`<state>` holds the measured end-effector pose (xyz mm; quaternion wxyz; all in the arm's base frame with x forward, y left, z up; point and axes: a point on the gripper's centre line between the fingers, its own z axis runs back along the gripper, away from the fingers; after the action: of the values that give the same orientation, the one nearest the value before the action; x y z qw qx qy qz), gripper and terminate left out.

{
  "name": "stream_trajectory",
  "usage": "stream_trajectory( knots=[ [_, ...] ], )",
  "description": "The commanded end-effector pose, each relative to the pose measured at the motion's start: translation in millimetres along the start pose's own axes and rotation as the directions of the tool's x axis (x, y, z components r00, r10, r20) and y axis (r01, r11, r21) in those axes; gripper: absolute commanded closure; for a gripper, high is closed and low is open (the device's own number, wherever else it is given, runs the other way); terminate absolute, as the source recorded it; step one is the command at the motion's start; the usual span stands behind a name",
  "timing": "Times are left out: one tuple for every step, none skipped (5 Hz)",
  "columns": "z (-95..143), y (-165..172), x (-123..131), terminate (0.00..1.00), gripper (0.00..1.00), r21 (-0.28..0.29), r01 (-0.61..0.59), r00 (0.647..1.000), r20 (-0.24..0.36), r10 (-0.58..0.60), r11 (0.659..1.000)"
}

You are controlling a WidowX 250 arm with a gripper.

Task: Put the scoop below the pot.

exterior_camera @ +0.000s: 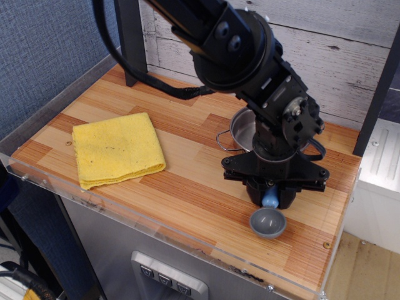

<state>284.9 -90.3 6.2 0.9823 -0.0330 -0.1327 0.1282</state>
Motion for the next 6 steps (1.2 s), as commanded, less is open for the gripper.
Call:
stream_trajectory(
  knots=[
    [11.7, 27.6, 7.7, 0.0, 0.0, 0.002, -0.044, 0.999, 0.009, 0.044, 0.999],
    [17.6, 28.6, 10.2, 0.0, 0.0, -0.003, -0.051, 0.999, 0.015, 0.051, 0.999],
    [31.2, 31.2, 16.9, 0.0, 0.0, -0.038, -0.069, 0.997, 0.04, 0.071, 0.997],
    [56.5, 36.4, 28.6, 0.0, 0.0, -0.036, -0.086, 0.992, 0.091, 0.089, 0.996],
    [81.6, 44.3, 37.2, 0.0, 0.0, -0.052, -0.111, 0.986, 0.123, 0.117, 0.992],
    [109.1, 56.1, 42.8, 0.0, 0.0, -0.053, -0.123, 0.978, 0.161, 0.13, 0.991]
  ],
)
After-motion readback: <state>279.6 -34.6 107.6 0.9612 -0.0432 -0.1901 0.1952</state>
